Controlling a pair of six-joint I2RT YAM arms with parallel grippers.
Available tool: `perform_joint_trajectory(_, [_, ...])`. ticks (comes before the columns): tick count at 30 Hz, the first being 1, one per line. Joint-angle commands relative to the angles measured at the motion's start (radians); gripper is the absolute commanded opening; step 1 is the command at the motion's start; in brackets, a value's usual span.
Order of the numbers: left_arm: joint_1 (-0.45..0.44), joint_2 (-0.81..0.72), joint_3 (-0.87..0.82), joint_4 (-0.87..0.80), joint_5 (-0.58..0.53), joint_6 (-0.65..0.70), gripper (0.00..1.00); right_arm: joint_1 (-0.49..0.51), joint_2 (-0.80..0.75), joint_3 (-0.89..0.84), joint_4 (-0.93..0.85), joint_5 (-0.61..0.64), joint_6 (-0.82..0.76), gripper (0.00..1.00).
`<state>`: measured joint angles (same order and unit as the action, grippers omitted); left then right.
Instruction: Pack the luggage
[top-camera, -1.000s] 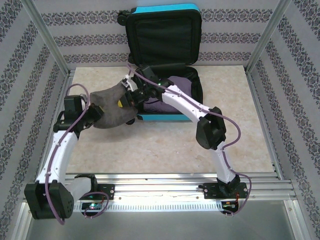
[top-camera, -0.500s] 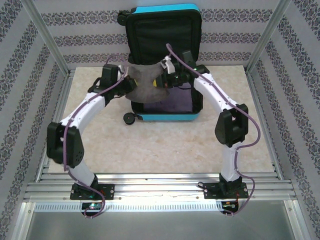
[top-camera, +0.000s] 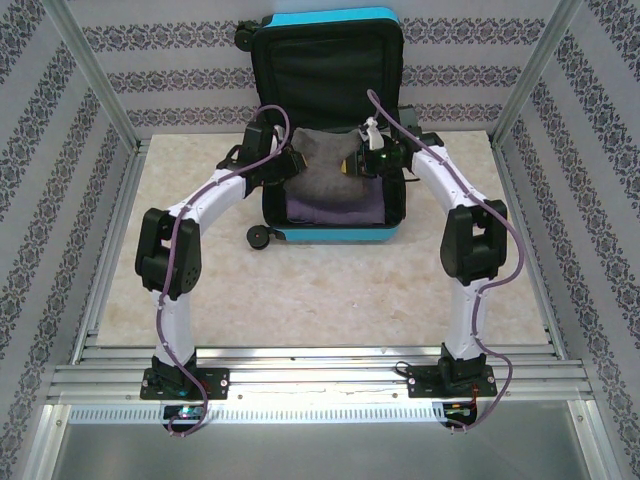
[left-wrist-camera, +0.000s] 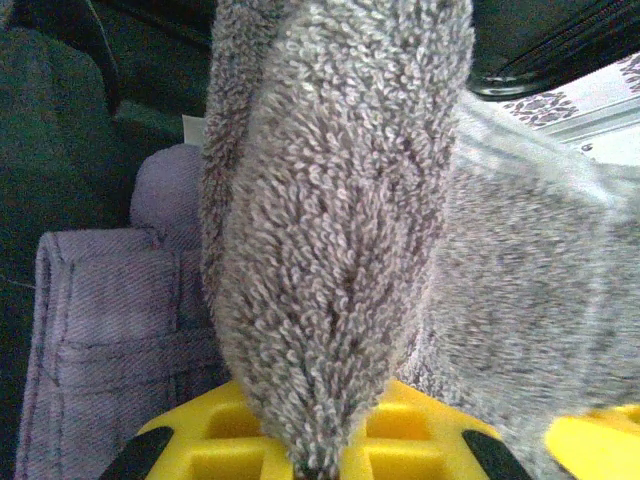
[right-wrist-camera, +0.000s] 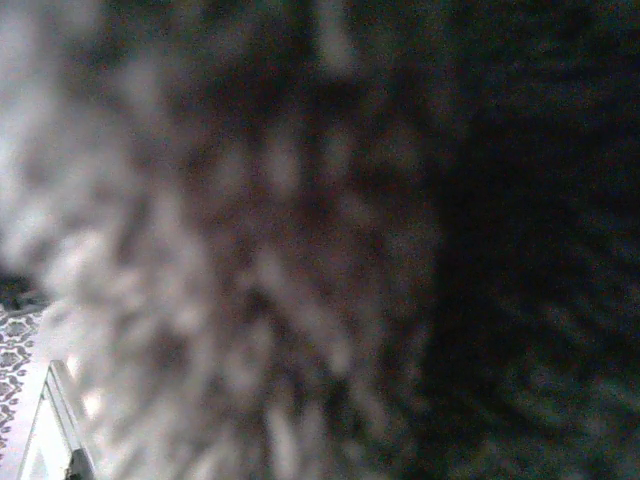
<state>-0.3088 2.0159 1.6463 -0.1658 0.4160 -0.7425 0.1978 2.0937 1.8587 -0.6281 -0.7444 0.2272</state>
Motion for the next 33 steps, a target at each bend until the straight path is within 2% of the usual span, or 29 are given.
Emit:
perform_joint_trajectory(1, [-0.012, -0.029, -0.028, 0.067, -0.037, -0.033, 0.02, -0.015, 0.021, -0.033, -0.022, -0.002, -0.032, 0.0])
perform_joint_trajectory(5, [-0.035, -0.048, -0.073, 0.071, -0.059, -0.043, 0.08, -0.022, 0.043, -0.041, -0.042, 0.035, -0.041, 0.0])
perform_joint_trajectory(8, [-0.041, -0.052, -0.082, 0.047, -0.084, -0.039, 0.24, -0.038, 0.039, -0.059, -0.039, 0.056, -0.04, 0.03])
perform_joint_trajectory(9, [-0.04, -0.055, -0.08, 0.033, -0.092, -0.033, 0.33, -0.045, 0.033, -0.064, -0.035, 0.063, -0.037, 0.04])
perform_joint_trajectory(11, [-0.04, -0.067, -0.068, 0.002, -0.12, -0.013, 0.49, -0.055, 0.017, -0.076, -0.033, 0.082, -0.034, 0.17])
perform_joint_trajectory(13, [-0.039, -0.084, -0.036, -0.043, -0.156, 0.028, 0.56, -0.066, -0.005, -0.09, -0.032, 0.098, -0.034, 0.32])
perform_joint_trajectory(15, [-0.04, -0.097, 0.007, -0.109, -0.192, 0.076, 0.6, -0.075, -0.029, -0.105, -0.032, 0.11, -0.035, 0.43])
perform_joint_trajectory(19, [-0.039, -0.118, 0.089, -0.207, -0.241, 0.153, 0.62, -0.099, -0.08, -0.139, -0.008, 0.092, -0.027, 0.49])
perform_joint_trajectory(26, [-0.059, -0.118, 0.166, -0.278, -0.193, 0.217, 0.62, -0.122, -0.169, -0.153, 0.003, 0.087, -0.012, 0.56])
perform_joint_trajectory(29, [-0.086, -0.101, 0.194, -0.28, -0.181, 0.238, 0.63, -0.121, -0.198, -0.161, 0.017, 0.085, -0.001, 0.55])
perform_joint_trajectory(33, [-0.108, -0.048, 0.242, -0.257, -0.144, 0.212, 0.63, -0.104, -0.215, -0.173, 0.055, 0.054, 0.028, 0.47])
